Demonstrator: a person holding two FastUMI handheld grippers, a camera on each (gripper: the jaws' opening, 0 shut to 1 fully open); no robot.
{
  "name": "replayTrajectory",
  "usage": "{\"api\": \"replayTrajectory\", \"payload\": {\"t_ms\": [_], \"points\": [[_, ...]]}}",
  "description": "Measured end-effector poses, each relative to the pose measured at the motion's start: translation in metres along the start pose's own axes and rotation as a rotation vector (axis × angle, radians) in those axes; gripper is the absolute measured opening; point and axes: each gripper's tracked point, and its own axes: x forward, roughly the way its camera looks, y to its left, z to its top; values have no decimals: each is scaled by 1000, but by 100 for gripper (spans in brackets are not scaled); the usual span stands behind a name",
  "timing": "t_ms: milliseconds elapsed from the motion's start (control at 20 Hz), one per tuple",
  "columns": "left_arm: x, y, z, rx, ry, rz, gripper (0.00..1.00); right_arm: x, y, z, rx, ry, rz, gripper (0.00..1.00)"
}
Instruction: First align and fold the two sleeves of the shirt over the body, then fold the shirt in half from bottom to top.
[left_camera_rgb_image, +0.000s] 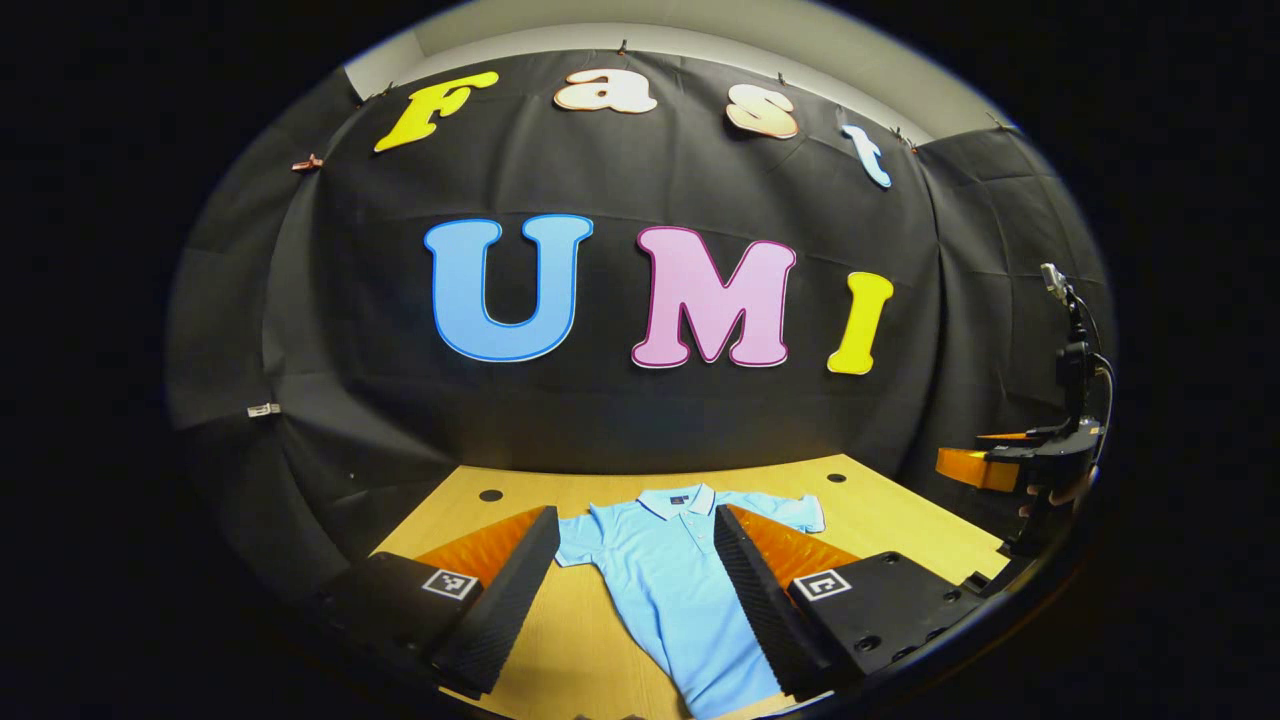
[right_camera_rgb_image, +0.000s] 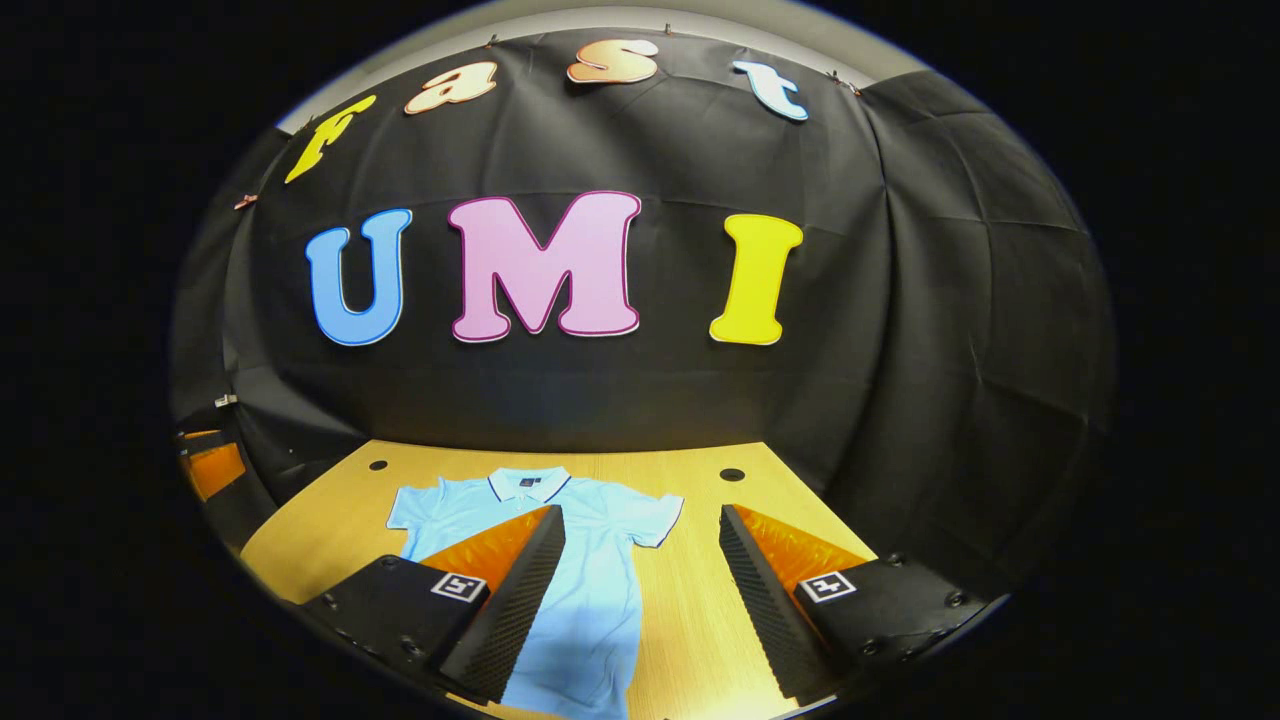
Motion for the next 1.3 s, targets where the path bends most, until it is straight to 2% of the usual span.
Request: {"api": "replayTrajectory", "payload": {"t_ms": [350,450,550,850,1100,1300], "points": [[9,-5,-6,10,27,-10,99,24,6,-11,-21,58,32,97],[14,-5,-9,24,46,-2,99,39,2,-13,-14,89,20,97],[18,-5,-11,36,46,4,99,55,7,-12,5,112,42,97],[33,-8,-13,29,49,27,99,119,-7,-2,6,126,42,97],[49,-7,-24,51,85,71,98,184,-16,-40,10,281,64,97],[64,-3,-34,50,120,130,99,235,-23,-67,10,361,70,97]]}}
